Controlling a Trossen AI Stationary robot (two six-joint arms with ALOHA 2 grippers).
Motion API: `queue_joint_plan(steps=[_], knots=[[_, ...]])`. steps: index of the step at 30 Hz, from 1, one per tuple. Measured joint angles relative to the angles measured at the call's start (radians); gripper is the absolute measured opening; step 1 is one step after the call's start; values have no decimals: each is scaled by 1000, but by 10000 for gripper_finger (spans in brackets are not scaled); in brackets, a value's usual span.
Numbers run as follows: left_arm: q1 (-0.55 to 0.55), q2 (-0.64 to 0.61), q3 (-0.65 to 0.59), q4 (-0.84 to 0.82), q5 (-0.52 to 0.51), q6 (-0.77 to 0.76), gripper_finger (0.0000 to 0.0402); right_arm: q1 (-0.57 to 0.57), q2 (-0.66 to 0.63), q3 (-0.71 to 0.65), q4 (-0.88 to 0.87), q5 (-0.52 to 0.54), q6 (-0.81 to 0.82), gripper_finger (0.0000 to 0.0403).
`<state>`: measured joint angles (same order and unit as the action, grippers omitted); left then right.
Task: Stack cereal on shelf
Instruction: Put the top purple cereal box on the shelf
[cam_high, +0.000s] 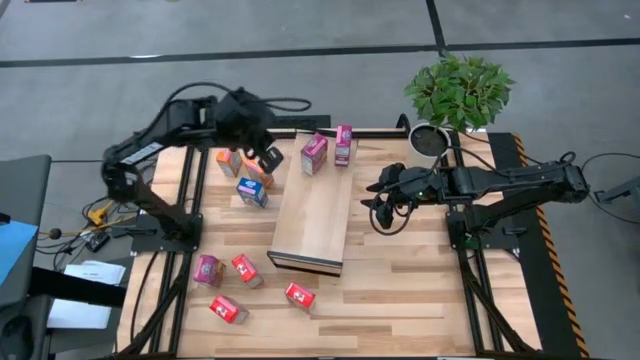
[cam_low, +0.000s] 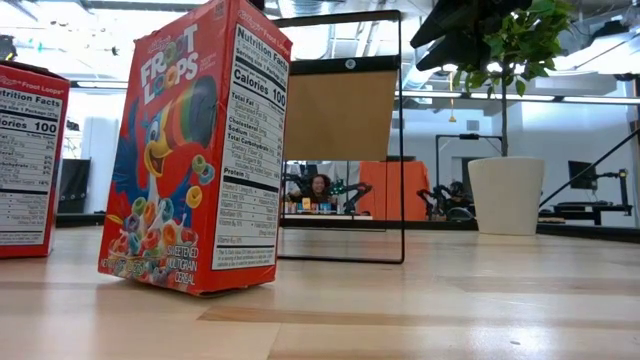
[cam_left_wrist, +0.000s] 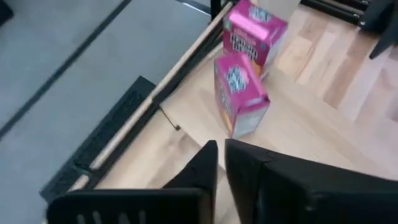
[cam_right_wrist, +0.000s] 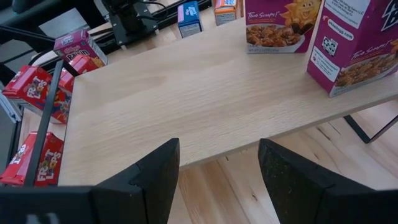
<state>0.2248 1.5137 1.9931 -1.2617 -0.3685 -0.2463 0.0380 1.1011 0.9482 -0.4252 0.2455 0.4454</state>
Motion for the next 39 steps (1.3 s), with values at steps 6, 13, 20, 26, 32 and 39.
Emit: queue_joint_plan(steps=[6,13,20,26,32,39], knots=[[-31,-225,-442,353,25,-62,2,0,0,0,0,0,0,245],[-35,-353,-878,794,69,-156,0,-1,0,0,0,0,0,245],[8,-327,-1026,1036,91,-169,0,-1,0,0,0,0,0,245],[46,-246,-1027,1085,163,-159,0,-1,0,0,0,0,0,245],[71,-175,-1027,1160,231,-164,0,-1,0,0,0,0,0,245],[73,-126,-1027,1225,233,-169,0,-1,0,0,0,15,-1,245]])
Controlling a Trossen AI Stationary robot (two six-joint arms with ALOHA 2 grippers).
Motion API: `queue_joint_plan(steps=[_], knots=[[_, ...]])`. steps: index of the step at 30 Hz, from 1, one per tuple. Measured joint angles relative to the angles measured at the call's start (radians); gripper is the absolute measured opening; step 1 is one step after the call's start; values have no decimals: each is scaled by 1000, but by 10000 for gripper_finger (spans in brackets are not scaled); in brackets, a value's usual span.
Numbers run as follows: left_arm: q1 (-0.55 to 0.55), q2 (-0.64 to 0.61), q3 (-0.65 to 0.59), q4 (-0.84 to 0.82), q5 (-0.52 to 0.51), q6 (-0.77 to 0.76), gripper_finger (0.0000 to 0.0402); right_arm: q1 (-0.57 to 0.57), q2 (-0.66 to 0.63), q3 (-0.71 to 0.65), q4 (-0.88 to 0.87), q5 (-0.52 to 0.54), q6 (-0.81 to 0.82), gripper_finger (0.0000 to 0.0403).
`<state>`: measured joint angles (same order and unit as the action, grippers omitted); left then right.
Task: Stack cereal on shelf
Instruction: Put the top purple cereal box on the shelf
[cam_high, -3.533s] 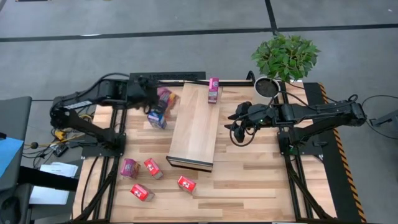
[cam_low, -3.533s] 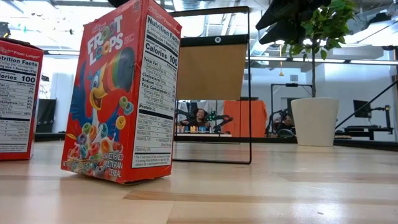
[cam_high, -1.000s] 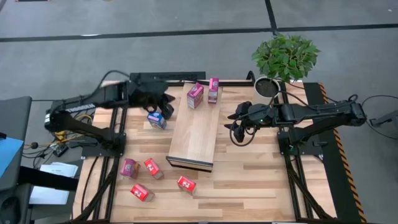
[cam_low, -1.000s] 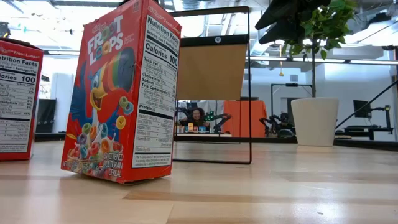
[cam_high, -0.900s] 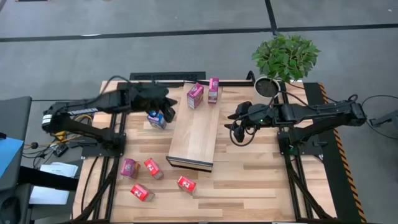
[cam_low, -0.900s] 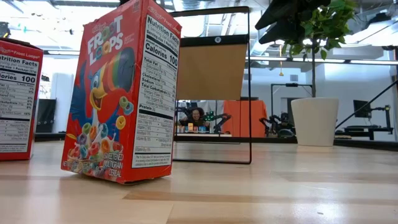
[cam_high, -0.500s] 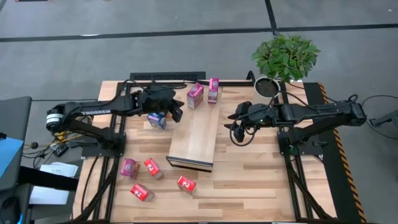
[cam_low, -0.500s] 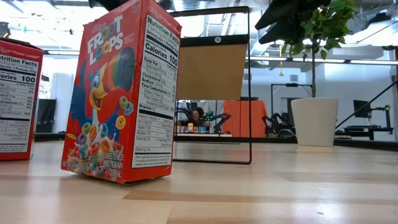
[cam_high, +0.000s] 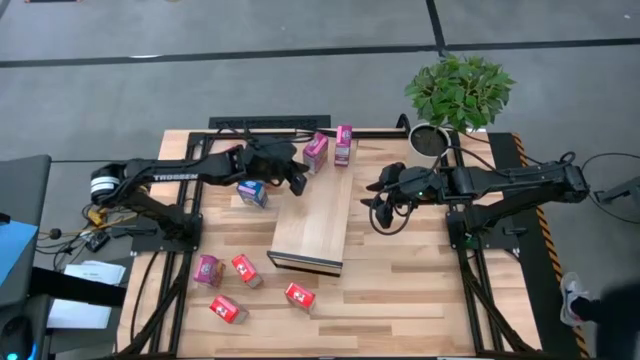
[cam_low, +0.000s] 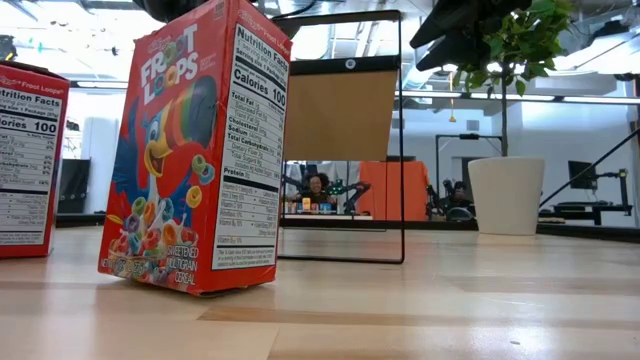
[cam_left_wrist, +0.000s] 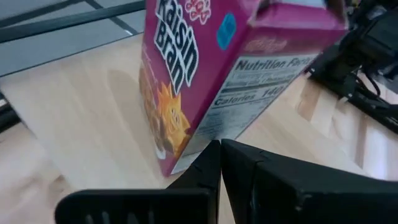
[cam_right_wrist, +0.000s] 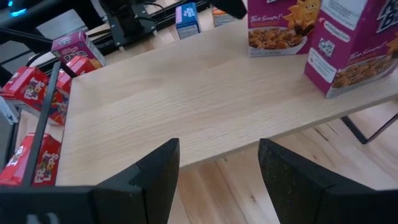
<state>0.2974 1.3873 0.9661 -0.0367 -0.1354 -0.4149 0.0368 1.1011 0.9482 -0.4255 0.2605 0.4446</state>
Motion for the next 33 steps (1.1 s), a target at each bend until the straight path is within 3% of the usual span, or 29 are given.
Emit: queue_joint_plan(steps=[17,33], knots=[[32,56,0,116,-24,-17,0,0,0,0,1,8,0,245],[36,47,0,155,56,-44,0,0,0,0,1,38,0,245]])
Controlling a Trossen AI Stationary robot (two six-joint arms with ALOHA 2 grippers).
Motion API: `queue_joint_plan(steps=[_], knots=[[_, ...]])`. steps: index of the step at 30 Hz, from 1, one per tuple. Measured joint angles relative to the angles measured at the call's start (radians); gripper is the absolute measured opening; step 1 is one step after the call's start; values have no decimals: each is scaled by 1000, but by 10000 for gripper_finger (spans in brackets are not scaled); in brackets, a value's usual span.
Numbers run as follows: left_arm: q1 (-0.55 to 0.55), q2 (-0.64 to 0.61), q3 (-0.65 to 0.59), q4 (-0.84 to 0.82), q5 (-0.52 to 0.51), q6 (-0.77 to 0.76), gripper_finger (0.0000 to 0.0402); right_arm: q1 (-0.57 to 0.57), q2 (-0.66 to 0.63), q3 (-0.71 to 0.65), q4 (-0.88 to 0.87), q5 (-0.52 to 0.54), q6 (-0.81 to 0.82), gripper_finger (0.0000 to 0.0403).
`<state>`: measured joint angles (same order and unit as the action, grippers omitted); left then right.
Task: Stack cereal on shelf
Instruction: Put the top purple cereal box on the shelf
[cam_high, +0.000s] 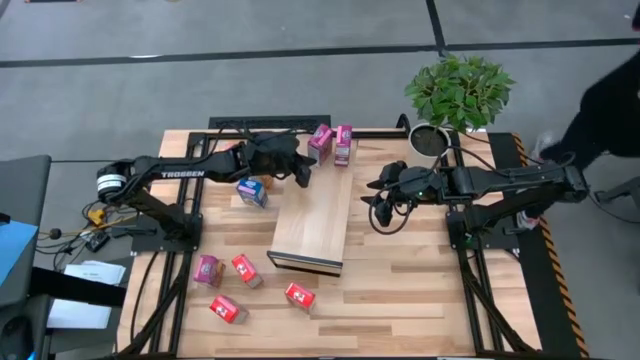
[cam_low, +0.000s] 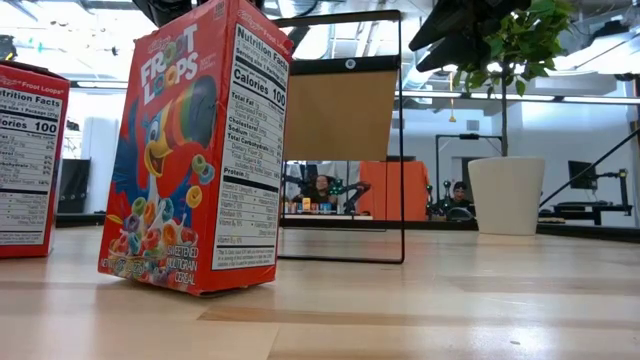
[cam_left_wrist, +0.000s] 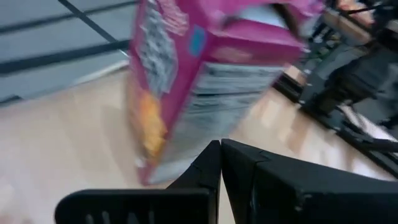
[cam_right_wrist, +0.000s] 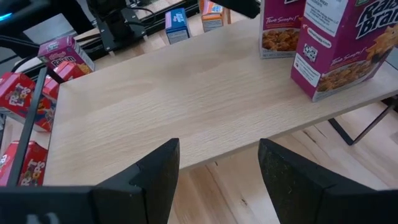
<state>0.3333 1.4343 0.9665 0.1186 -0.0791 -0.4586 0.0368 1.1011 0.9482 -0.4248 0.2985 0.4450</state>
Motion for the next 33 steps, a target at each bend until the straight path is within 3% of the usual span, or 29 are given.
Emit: queue_joint_plan(steps=[3,7,10,33], knots=[[-12,-46,0,-82,10,-6,0,0,0,0,0,0,0,245],[-22,-98,1,-228,-172,-6,0,0,0,0,0,0,0,245],[-16,-101,1,-202,-251,19,0,0,0,0,0,0,0,245],[-5,20,1,2,-168,1,0,0,0,-4,-1,-1,0,245]])
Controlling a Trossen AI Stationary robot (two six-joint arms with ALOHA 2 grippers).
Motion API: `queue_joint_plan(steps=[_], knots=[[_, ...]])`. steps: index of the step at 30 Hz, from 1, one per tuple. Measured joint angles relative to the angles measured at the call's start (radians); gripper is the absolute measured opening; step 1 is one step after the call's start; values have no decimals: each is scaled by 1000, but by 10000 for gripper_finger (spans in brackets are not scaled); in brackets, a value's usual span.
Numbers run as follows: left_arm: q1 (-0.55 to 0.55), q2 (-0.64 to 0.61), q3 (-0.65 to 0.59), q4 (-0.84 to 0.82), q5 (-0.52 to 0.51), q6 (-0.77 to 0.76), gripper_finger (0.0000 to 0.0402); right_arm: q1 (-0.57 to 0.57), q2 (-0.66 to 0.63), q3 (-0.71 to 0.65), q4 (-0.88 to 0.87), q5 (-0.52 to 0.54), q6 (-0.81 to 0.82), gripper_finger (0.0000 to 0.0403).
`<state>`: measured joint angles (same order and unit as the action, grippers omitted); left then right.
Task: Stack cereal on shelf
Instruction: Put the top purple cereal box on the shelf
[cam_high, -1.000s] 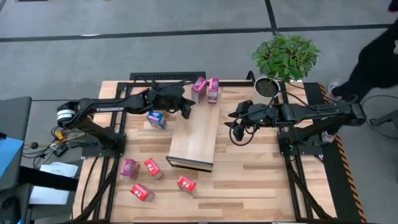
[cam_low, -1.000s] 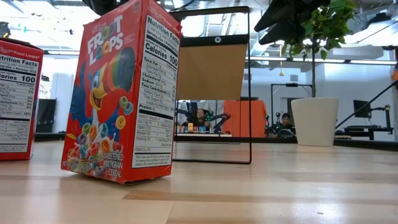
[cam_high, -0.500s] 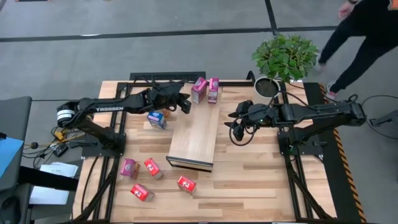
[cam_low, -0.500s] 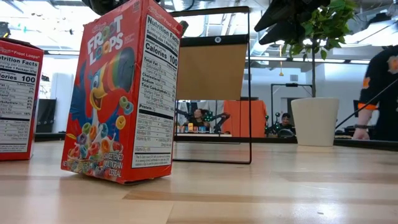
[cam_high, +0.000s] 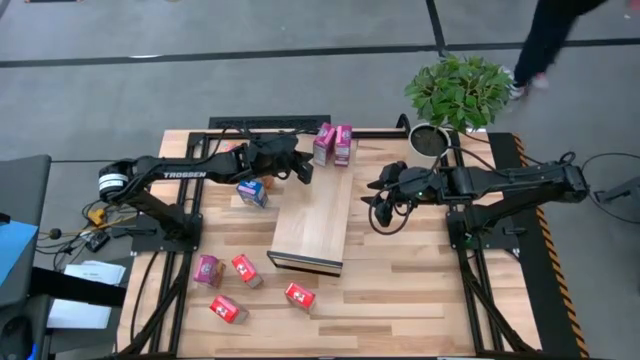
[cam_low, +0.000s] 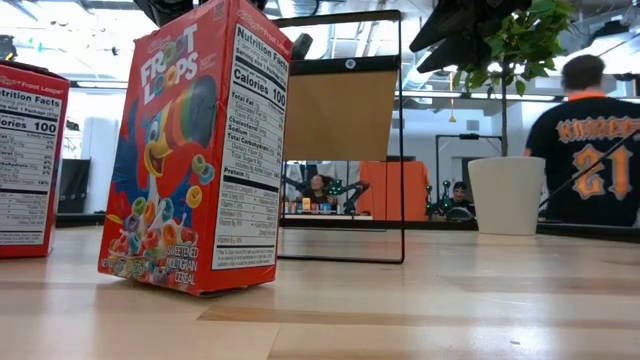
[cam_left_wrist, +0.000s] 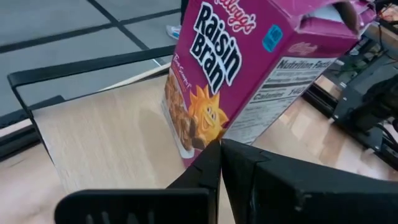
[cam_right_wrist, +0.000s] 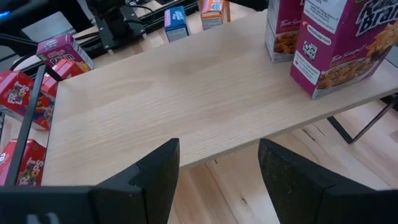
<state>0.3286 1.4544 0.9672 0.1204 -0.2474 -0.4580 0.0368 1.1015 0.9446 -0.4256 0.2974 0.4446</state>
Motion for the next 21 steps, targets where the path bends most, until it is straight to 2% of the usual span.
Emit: queue_joint_plan(steps=[12,21], knots=[[0,0,0,32,54,-23,0,0,0,-30,4,0,24,245],[-2,0,0,26,52,4,0,0,0,-30,9,0,26,245]])
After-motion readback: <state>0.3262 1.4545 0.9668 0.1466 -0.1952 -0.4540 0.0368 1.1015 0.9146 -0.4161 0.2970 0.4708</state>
